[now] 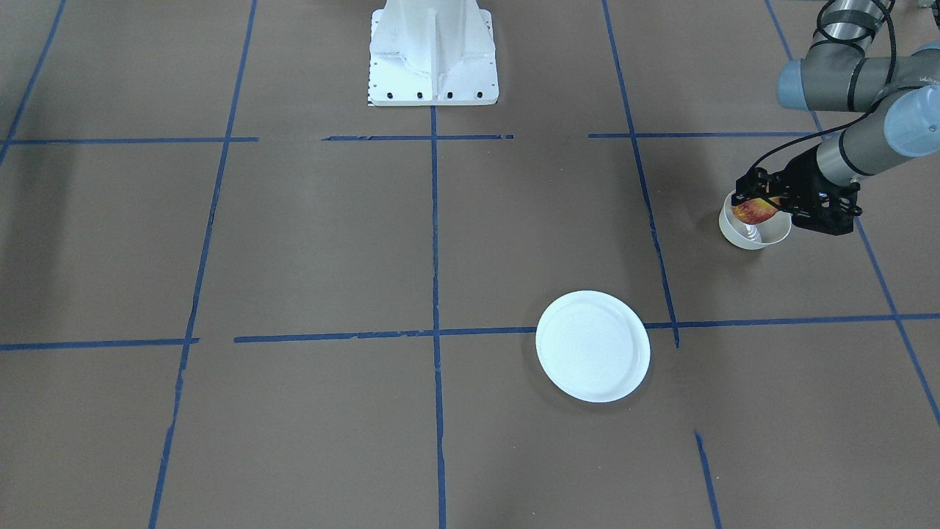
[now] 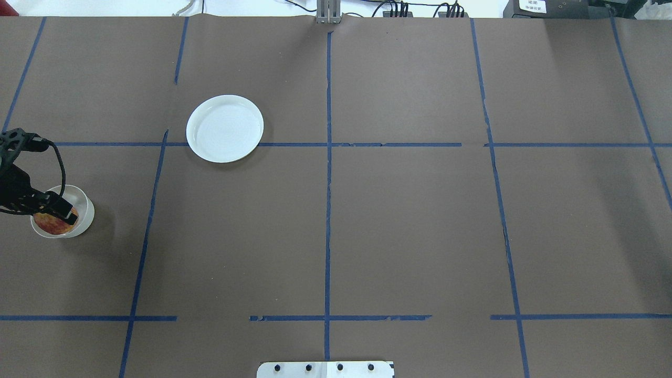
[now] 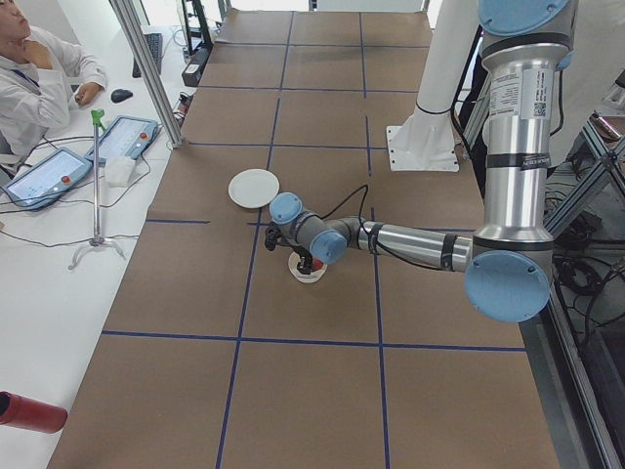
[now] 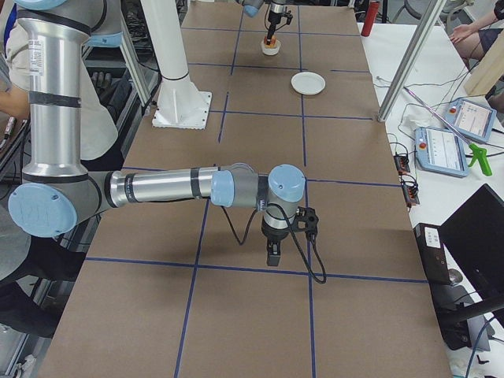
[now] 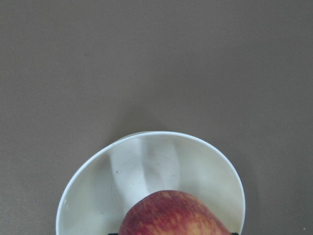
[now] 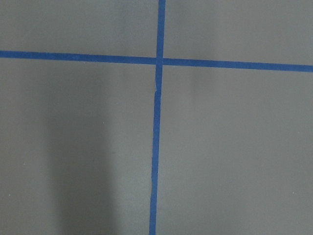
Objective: Move apple from plate to bowl
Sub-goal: 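Lower the apple into the white bowl with the left gripper, then open the left gripper and raise it away from the bowl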
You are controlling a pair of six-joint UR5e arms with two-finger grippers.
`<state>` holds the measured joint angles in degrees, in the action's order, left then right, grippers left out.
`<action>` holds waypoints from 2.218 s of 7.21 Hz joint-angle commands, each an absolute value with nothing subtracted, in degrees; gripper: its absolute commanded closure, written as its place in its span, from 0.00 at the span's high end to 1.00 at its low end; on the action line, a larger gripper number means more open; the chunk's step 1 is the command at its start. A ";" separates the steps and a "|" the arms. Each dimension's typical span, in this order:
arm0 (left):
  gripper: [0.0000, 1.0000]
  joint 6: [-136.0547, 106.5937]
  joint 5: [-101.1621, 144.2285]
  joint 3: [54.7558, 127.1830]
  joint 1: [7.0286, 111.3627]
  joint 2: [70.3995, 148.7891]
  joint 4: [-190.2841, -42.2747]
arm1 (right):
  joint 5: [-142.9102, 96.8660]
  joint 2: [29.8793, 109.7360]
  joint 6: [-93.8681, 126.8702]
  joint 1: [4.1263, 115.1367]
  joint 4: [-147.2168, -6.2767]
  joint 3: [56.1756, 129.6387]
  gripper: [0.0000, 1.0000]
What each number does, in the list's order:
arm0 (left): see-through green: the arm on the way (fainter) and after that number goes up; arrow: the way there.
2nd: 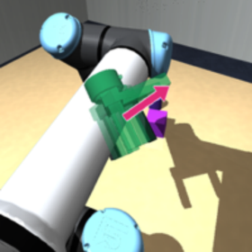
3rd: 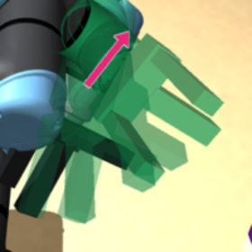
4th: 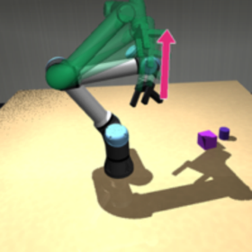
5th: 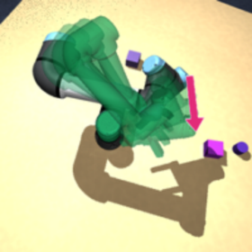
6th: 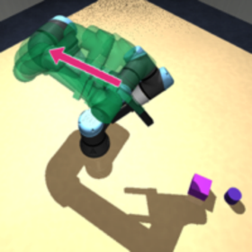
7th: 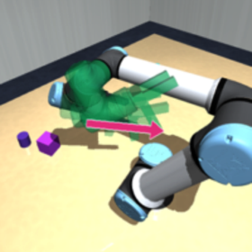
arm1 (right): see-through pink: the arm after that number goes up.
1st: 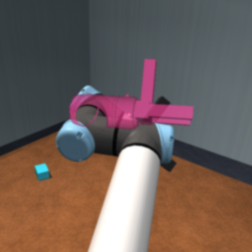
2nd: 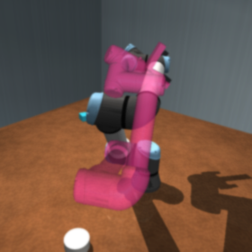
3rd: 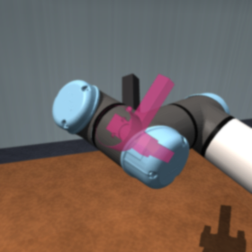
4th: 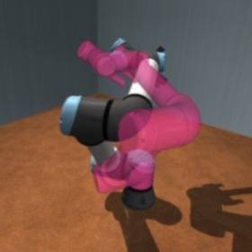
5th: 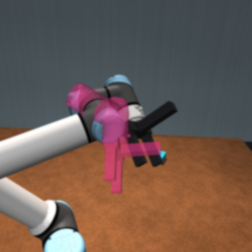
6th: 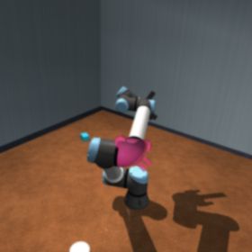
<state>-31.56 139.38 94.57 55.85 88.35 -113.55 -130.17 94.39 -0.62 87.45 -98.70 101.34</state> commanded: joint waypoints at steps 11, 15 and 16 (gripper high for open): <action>1.00 -30.68 138.79 117.02 61.48 83.76 -99.38 | -130.17 94.39 -0.62 87.45 -98.70 101.34 1.00; 1.00 -3.04 134.15 113.31 83.63 84.19 -90.04 | -130.17 94.39 -0.62 87.45 -98.70 101.43 1.00; 1.00 0.67 133.25 111.20 87.41 84.11 -88.43 | -130.17 94.39 -0.62 87.45 -98.70 101.43 1.00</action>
